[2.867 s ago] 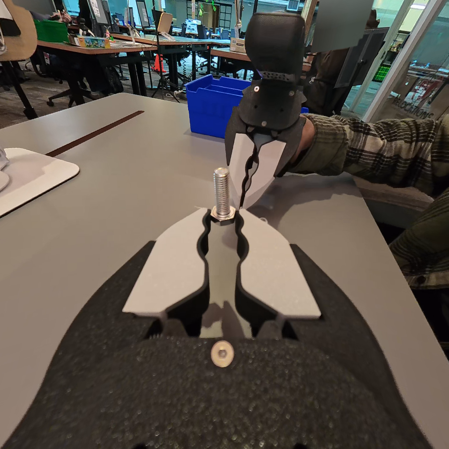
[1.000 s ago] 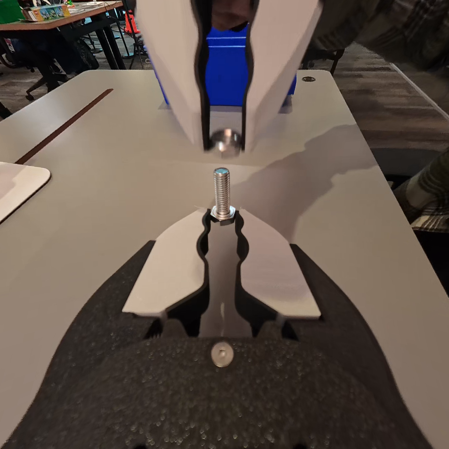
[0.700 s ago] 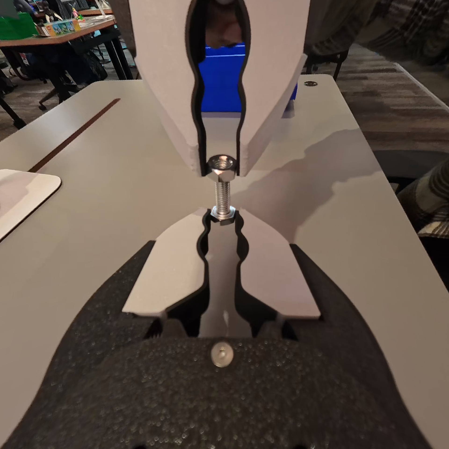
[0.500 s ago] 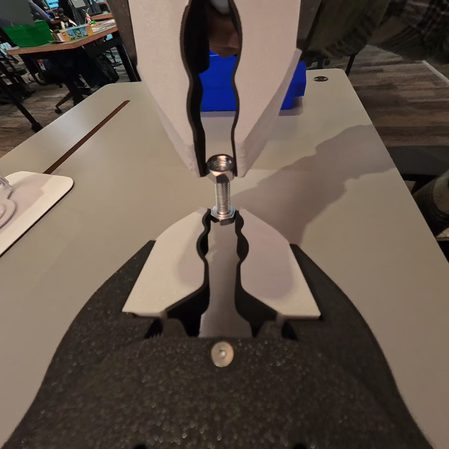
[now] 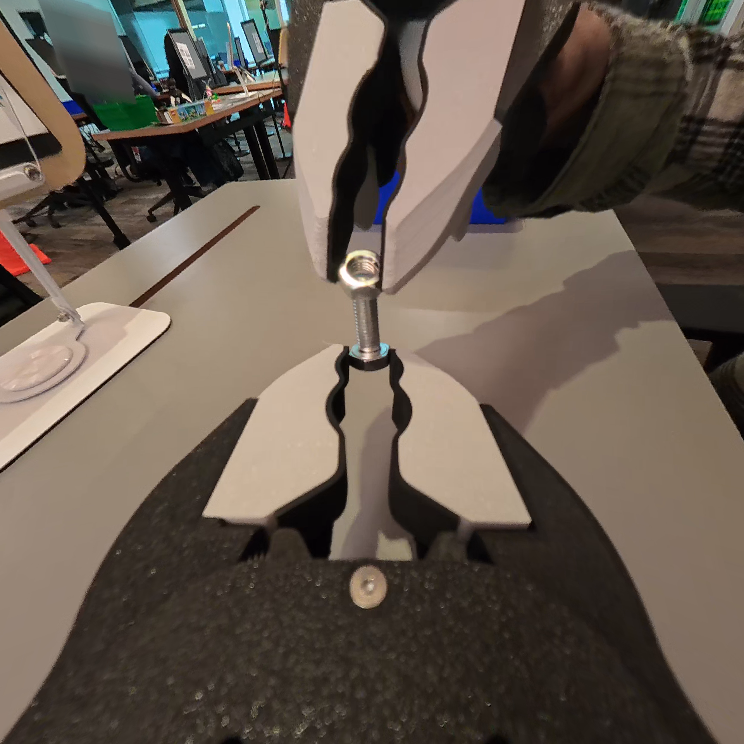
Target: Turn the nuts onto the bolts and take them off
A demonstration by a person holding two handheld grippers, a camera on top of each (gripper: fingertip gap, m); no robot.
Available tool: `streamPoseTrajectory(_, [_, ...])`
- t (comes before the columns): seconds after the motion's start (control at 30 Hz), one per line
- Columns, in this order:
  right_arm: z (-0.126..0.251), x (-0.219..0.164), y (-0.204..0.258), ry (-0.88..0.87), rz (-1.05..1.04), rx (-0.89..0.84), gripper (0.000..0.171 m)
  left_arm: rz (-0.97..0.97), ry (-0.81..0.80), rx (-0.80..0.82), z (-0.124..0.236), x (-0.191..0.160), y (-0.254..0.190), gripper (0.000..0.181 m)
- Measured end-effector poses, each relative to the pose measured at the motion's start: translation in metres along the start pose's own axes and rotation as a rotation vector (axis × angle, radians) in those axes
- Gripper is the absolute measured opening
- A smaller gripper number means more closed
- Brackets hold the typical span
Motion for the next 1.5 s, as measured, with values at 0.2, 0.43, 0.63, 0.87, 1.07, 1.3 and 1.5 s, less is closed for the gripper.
streamPoseTrajectory(0.2, [0.004, -0.006, -0.001, -0.162, 0.007, 0.022, 0.017, -0.008, -0.040, 0.005, 0.003, 0.003, 0.000, 0.018])
streamPoseTrajectory(0.43, [0.006, -0.009, -0.002, -0.332, 0.022, 0.066, 0.017, -0.005, -0.097, -0.004, 0.007, 0.007, -0.001, 0.018])
streamPoseTrajectory(0.63, [0.007, -0.011, -0.003, -0.461, 0.023, 0.129, 0.017, -0.014, -0.144, -0.012, 0.011, 0.011, -0.002, 0.018])
streamPoseTrajectory(0.87, [0.008, -0.013, -0.004, -0.564, -0.009, 0.189, 0.017, -0.052, -0.188, 0.000, 0.016, 0.015, -0.005, 0.018])
streamPoseTrajectory(1.07, [0.007, -0.014, -0.003, -0.637, -0.084, 0.170, 0.017, -0.119, -0.183, 0.085, 0.019, 0.017, -0.007, 0.018])
streamPoseTrajectory(1.3, [-0.001, -0.022, -0.004, -0.771, -0.302, 0.145, 0.017, -0.103, -0.171, 0.118, 0.019, 0.017, -0.004, 0.018])
streamPoseTrajectory(1.5, [-0.005, -0.031, -0.006, -0.847, -0.435, 0.249, 0.017, -0.099, -0.149, 0.107, 0.015, 0.015, -0.004, 0.018])
Point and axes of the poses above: each gripper's, where its closed fingertips meet, z back along the fingers, x out of its top, y = z × x across the jaws, the point moved 7 cm from there along z, back along the fingers, and after that the axes turned 4 degrees about y, right-handed, at the moved point
